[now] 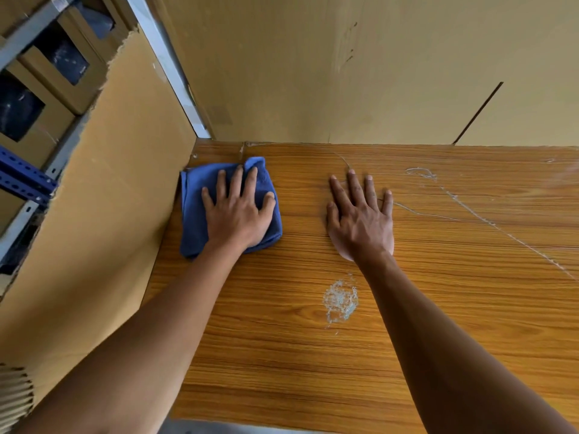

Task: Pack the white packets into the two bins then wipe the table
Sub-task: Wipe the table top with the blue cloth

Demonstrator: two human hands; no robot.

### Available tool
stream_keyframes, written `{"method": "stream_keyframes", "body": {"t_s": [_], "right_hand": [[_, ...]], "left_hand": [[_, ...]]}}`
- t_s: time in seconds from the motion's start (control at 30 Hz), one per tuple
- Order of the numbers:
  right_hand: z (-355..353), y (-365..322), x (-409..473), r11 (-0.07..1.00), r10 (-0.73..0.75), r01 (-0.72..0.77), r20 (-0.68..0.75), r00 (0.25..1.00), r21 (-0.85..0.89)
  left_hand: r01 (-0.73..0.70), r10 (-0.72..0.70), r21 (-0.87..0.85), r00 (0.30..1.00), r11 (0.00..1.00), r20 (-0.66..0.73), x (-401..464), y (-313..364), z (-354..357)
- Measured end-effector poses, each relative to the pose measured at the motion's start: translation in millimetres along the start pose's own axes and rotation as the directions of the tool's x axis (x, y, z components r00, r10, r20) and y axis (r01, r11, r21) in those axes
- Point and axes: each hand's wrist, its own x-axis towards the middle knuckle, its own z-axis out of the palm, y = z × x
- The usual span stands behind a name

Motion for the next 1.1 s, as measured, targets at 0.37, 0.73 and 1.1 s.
{"method": "stream_keyframes", "body": {"t_s": [0.37, 0.73, 1.1], "right_hand": [[1, -1, 0, 1.0, 0.005, -0.005, -0.01, 1.0, -0.004], [0, 0, 0, 1.0, 0.006, -0.006, 0.001, 1.0, 0.002], [-4, -2, -3, 1.0, 0.003, -0.003, 0.007, 1.0, 0.005]], "left_hand": [[0.025, -0.025, 0.001, 1.0, 1.0, -0.001, 5, -7, -3], [-0.099, 0.095, 0.038, 0.991, 0.994, 0.097, 65, -18, -13], [-0.087, 0.087, -0.012, 0.995, 0.996, 0.057, 9, -30, -14]]}}
